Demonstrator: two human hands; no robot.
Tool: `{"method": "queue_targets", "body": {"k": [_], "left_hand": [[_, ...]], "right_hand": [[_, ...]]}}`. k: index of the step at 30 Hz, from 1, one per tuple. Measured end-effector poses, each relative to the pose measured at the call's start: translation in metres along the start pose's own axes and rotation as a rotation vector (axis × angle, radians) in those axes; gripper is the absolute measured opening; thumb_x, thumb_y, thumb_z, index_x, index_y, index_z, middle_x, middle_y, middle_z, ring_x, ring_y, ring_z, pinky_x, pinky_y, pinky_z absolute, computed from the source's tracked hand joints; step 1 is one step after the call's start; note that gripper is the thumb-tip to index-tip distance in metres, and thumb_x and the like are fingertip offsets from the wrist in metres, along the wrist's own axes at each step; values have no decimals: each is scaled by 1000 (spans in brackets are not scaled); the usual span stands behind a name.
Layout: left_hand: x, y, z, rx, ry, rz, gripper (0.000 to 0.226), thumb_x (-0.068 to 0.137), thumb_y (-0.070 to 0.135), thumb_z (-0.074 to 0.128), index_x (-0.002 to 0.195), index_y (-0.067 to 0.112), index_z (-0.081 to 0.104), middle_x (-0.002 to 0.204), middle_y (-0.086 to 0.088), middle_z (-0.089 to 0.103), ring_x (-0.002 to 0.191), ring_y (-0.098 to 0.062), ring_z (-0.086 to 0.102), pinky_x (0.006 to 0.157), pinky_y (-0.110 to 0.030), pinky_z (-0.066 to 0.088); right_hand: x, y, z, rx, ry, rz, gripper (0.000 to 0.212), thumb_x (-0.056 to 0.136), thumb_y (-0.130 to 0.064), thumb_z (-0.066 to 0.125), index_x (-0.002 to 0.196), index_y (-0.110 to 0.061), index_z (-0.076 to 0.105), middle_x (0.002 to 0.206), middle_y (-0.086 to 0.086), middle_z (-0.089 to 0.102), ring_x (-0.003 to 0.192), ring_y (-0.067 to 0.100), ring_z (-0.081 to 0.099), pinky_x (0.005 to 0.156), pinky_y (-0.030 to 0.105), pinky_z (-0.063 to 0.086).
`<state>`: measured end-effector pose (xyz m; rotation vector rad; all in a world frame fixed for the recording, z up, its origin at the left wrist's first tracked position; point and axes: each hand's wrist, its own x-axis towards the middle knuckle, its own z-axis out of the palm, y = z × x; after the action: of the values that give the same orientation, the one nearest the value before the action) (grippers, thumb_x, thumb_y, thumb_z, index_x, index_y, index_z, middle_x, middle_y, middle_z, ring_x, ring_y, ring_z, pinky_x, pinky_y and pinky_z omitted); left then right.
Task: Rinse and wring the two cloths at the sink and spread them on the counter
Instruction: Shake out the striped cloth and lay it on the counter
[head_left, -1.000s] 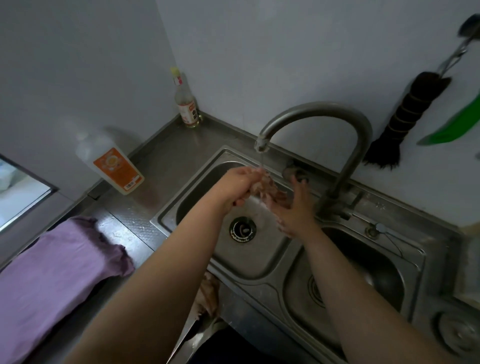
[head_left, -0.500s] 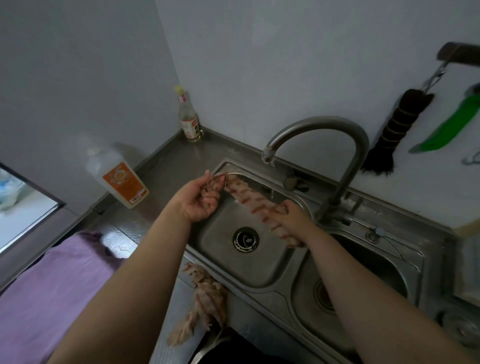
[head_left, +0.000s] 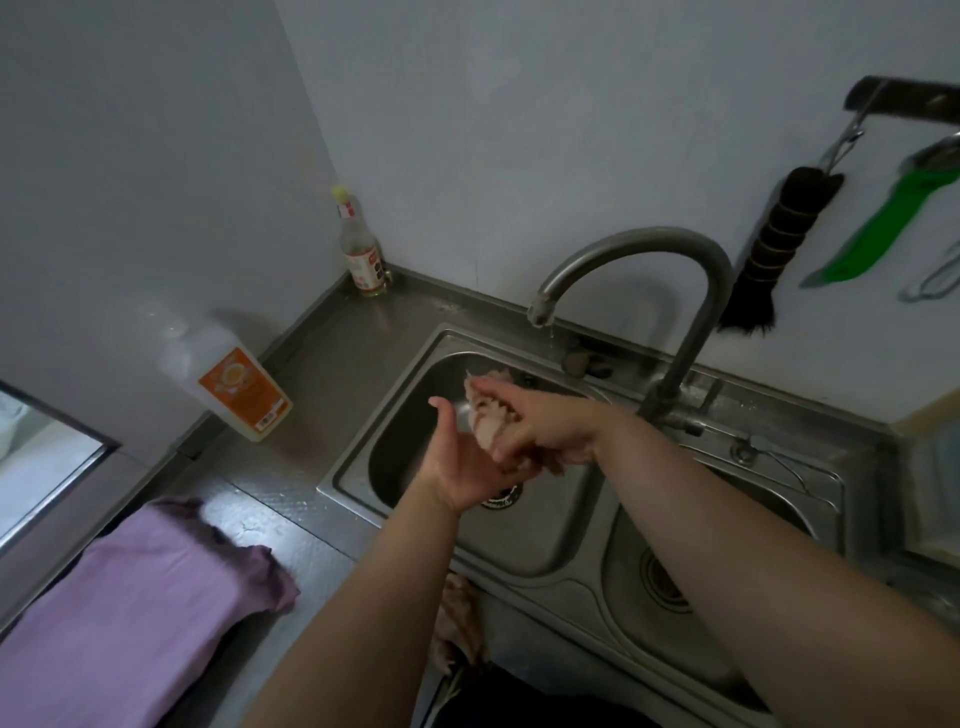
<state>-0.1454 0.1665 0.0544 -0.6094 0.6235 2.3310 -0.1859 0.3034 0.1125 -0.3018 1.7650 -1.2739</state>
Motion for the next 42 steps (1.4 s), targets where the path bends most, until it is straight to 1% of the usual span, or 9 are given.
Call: {"method": "queue_targets", "body": {"k": [5,12,16,19,25,29,34,39,42], "left_hand": [[-5,22,10,-43,87,66,75,90,65,44,123,-1,58,106,-26,68,103,-39,60,86,-50,44],[6,24,16,-139,63,362,39,97,34,44,120,9,62,108,-17,67,105,-32,60,87,-48,47],[8,21,22,-19,46,461,46,89,35,55,125,9,61,115,-13,64,109,-30,59,95,-46,45],[8,33,17,-44,83,470,52,84,44,63,123,11,59,106,-10,65,101,-28,63,93,-44,49],[-1,56,0,222,129,277,22,84,40,67,83,20,59,65,1,61,57,-12,62,64,-31,58],[-11,44,5,678,-93,9,80,50,41,93,118,13,60,106,-11,66,89,-17,66,77,-28,54],[-11,37,18,1004,-82,-87,47,73,14,70,119,14,60,115,-14,64,106,-24,60,89,-34,48],[-6,53,35,854,-183,-263,30,79,6,66,107,14,60,80,-7,62,70,-20,64,84,-53,56],[-5,49,55,1021,-175,-397,17,79,12,69,96,12,64,73,-4,59,64,-16,57,72,-41,58]], "right_hand": [[-14,0,9,-183,-49,16,96,81,14,57,153,-31,11,140,4,48,89,11,59,53,18,50],[3,20,23,174,334,-7,86,81,-43,72,144,-18,18,132,3,53,104,17,62,79,31,56],[10,34,36,117,482,-42,85,81,-33,75,143,-14,22,127,0,52,110,17,56,99,34,48],[6,36,35,286,503,-17,61,84,-18,72,131,-13,33,110,14,60,82,28,66,79,47,58],[-27,25,-8,233,298,-65,36,86,2,65,117,-16,61,114,24,62,88,23,62,77,35,57],[-22,19,-17,191,312,-87,64,83,4,68,139,-15,42,105,12,60,77,19,65,71,31,58],[-15,14,-12,32,394,-196,78,82,10,63,146,-22,31,118,12,55,99,19,61,83,31,57],[-5,42,-17,-1286,469,-525,91,87,-7,58,150,-43,3,161,-3,-4,142,35,23,112,49,33],[5,45,-27,-1457,610,-842,60,92,-17,50,145,-22,24,137,15,41,110,29,57,80,39,55]]}}
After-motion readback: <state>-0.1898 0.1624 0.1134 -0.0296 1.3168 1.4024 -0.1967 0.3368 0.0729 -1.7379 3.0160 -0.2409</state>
